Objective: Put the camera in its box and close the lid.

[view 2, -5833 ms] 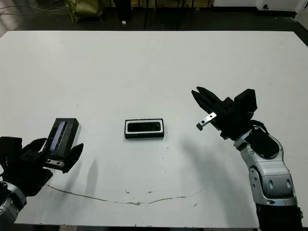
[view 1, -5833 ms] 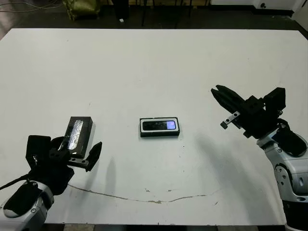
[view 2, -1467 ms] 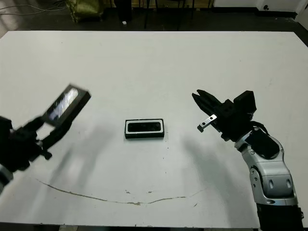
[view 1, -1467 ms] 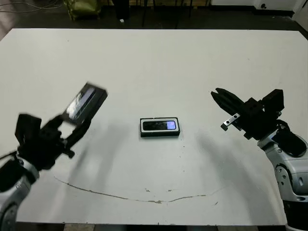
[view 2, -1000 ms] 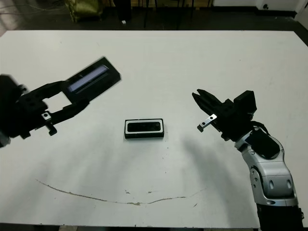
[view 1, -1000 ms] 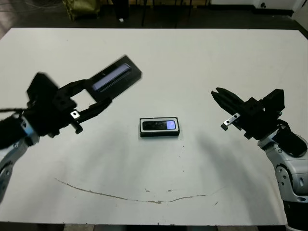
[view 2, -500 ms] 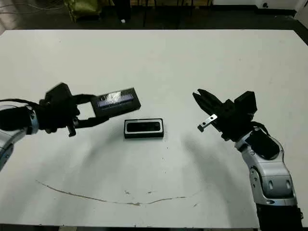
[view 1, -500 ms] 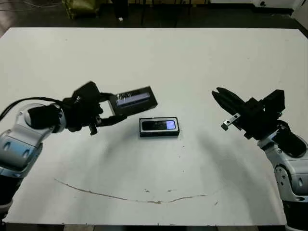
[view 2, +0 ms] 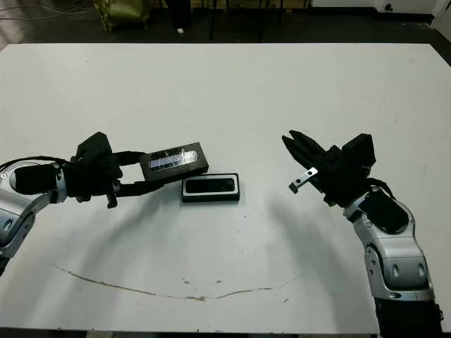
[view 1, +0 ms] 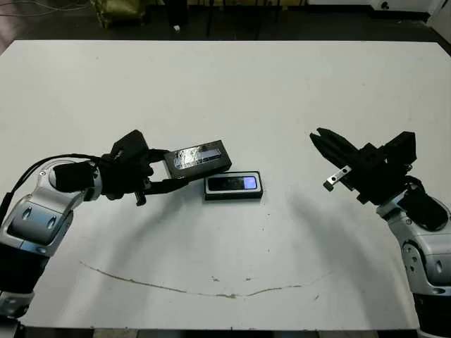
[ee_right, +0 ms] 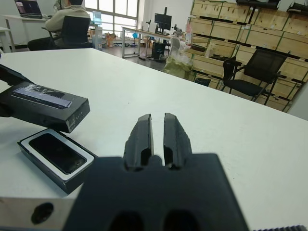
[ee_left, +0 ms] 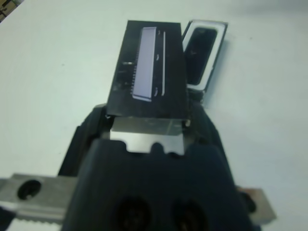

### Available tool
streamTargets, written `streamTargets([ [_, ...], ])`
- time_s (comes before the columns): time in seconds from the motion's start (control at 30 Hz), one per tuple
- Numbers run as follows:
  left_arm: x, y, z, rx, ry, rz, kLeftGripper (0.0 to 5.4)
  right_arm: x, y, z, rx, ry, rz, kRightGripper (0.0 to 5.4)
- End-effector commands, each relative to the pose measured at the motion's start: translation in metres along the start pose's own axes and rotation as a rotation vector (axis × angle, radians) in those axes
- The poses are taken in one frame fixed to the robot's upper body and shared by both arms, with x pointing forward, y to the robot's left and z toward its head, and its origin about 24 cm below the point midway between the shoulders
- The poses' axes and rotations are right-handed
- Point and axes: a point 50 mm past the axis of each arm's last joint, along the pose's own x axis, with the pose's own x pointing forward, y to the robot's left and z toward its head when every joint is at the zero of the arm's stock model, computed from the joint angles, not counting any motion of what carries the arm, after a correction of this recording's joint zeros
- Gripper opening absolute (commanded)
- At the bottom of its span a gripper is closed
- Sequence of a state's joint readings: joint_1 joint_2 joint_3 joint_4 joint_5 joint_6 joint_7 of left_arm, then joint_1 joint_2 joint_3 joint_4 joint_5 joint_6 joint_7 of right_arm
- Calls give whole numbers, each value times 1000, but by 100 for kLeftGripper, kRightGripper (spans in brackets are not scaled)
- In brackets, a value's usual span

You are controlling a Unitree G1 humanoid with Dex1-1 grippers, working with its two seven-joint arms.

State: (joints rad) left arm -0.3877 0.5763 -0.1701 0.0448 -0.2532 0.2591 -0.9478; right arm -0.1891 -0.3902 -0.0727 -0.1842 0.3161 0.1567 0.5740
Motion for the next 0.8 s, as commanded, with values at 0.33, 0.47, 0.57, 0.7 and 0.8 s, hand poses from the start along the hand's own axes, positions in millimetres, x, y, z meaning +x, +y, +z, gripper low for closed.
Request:
streamTargets([
  [0.33, 5, 3, -18, -55, -72, -93, 208, 0, 5, -10, 38, 49, 2, 0],
  [0.47, 9, 4, -21, -69, -74, -132, 208, -1, 4, -10, 39, 46, 6, 0],
  [0.57, 11, 6, -23, -76, -72, -166, 208, -1, 4, -10, 46, 44, 7, 0],
  [0.7, 16, 7, -27, -71, -49, -189, 208, -2, 3, -11, 48, 43, 9, 0],
  [0.8, 21, 6, -28, -48, -40, -196, 208, -2, 3, -11, 41, 48, 7, 0],
])
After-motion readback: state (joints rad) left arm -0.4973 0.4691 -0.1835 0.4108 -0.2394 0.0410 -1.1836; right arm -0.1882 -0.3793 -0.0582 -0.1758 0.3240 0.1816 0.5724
